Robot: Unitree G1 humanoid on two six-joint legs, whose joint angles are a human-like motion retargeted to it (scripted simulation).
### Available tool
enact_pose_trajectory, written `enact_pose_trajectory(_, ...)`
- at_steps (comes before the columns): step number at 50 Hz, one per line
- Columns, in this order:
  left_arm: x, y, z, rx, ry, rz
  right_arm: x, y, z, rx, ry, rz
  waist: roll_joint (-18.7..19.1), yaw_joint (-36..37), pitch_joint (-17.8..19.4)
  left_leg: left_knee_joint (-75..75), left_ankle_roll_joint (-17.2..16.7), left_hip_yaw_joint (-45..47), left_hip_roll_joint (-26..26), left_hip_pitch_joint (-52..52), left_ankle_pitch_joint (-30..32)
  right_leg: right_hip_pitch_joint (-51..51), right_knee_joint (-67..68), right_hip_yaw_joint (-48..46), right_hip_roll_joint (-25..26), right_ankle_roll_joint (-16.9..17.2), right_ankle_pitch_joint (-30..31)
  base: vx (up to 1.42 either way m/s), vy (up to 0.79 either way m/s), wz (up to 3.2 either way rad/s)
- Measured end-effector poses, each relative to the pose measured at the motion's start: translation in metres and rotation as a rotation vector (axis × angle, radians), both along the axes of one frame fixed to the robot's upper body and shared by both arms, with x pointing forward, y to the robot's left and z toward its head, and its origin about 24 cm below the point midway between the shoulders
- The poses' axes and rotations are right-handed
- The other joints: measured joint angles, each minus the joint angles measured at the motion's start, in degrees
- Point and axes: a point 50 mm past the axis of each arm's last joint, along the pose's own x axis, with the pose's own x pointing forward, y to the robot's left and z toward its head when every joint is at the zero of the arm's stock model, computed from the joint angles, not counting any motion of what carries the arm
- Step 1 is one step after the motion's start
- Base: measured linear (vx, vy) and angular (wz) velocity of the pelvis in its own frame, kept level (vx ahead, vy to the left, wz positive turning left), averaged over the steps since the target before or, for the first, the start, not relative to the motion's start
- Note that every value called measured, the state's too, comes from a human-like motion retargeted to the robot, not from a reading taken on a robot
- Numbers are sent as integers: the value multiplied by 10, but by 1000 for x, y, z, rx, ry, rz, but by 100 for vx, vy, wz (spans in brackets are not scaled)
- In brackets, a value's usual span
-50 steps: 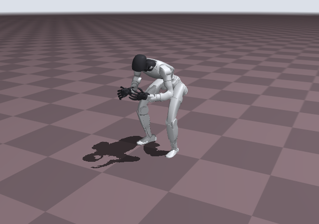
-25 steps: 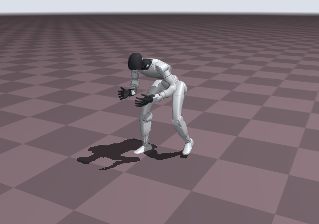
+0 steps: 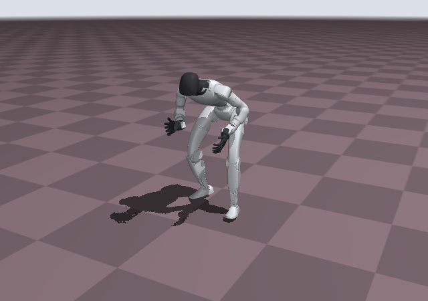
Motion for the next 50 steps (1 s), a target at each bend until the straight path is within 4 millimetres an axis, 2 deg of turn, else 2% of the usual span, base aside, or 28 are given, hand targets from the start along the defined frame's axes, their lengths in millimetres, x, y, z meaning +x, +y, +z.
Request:
enact_pose_trajectory(3, 4, -11, 17, 0, -63, -22, 5, -10, -16, 53, 74, 1, -11, 0, 0, 68, 8, -13, 2, -17, -19, -16, 70, 2, -19, -14, 9, 38, 23, -7)
enact_pose_trajectory(5, 7, -22, 33, 5, -115, -49, 8, -19, -29, 77, 140, -11, -17, 1, 0, 118, 16, -22, 2, -27, -46, -45, 144, 9, -37, -21, 41, 38, 24, -9)
enact_pose_trajectory(8, 9, -41, 63, 31, -217, -94, 13, -30, -48, 100, 237, -37, -23, -2, 0, 185, 29, -33, 2, -36, -92, -93, 233, 22, -55, -27, 90, 36, 23, -8)
enact_pose_trajectory(11, 5, -60, 99, 88, -351, -133, 14, -39, -63, 109, 304, -59, -22, -8, 0, 227, 34, -41, 3, -38, -128, -126, 239, 22, -54, -30, 86, 33, 17, -5)
enact_pose_trajectory(14, -10, -76, 139, 97, -537, -149, 13, -48, -71, 130, 327, -93, -16, -19, 0, 254, 33, -47, 2, -37, -153, -144, 164, 13, -41, -27, 93, 30, 12, 5)
enact_pose_trajectory(18, -36, -90, 181, 148, -761, -121, 14, -53, -77, 95, 354, -151, -8, -44, 0, 281, 33, -49, -7, -30, -179, -145, -6, -1, -22, -12, 132, 32, 7, 26)
enact_pose_trajectory(22, -63, -95, 208, 147, -936, -83, 17, -55, -78, 59, 367, -204, -1, -72, 0, 312, 33, -46, -23, -21, -202, -128, -179, -15, -18, 7, 158, 36, 0, 52)
enact_pose_trajectory(25, -76, -95, 218, 120, -1018, -55, 19, -56, -76, 36, 361, -238, 8, -91, 0, 339, 35, -45, -35, -14, -222, -114, -262, 1, -12, 30, 189, 40, -9, 67)
enact_pose_trajectory(28, -81, -90, 216, 77, -1046, -44, 20, -55, -68, 9, 326, -267, 22, -100, 0, 367, 41, -48, -38, -8, -242, -107, -269, 28, -5, 52, 254, 42, -17, 48)
enact_pose_trajectory(31, -71, -83, 203, 62, -990, -39, 22, -48, -58, 13, 286, -254, 25, -88, 0, 372, 45, -38, -24, 28, -258, -99, -237, 36, 3, 54, 273, 49, -24, -14)
enact_pose_trajectory(35, -49, -65, 173, 61, -831, 4, 20, -35, -31, 3, 174, -214, 43, -71, 0, 415, 41, -50, 2, 36, -254, -119, -150, 38, 15, 44, 227, 43, -24, -29)
enact_pose_trajectory(40, -23, -41, 115, 65, -531, 23, 11, -15, 4, -41, 23, -148, 65, -62, 0, 525, 17, -89, 18, -11, -149, -128, -59, 48, 21, 11, 162, 43, -22, 2)
enact_pose_trajectory(43, -15, -32, 80, 100, -363, 28, 3, -2, 24, -97, -70, -132, 74, -63, 0, 558, 19, -83, 29, -45, -126, -125, -25, 48, 15, -2, 126, 37, -18, 30)
enact_pose_trajectory(47, -13, -19, 44, 117, -205, 15, -7, 6, 46, -117, -176, -117, 77, -60, 0, 499, 33, -38, 49, -72, -141, -109, -6, 44, 8, -5, 91, 34, -15, 30)
enact_pose_trajectory(50, -13, -13, 24, 129, -116, 13, -12, 9, 56, -119, -225, -138, 72, -52, 0, 387, 24, -3, 44, -83, -118, -94, -8, 40, 6, -2, 76, 32, -11, 18)
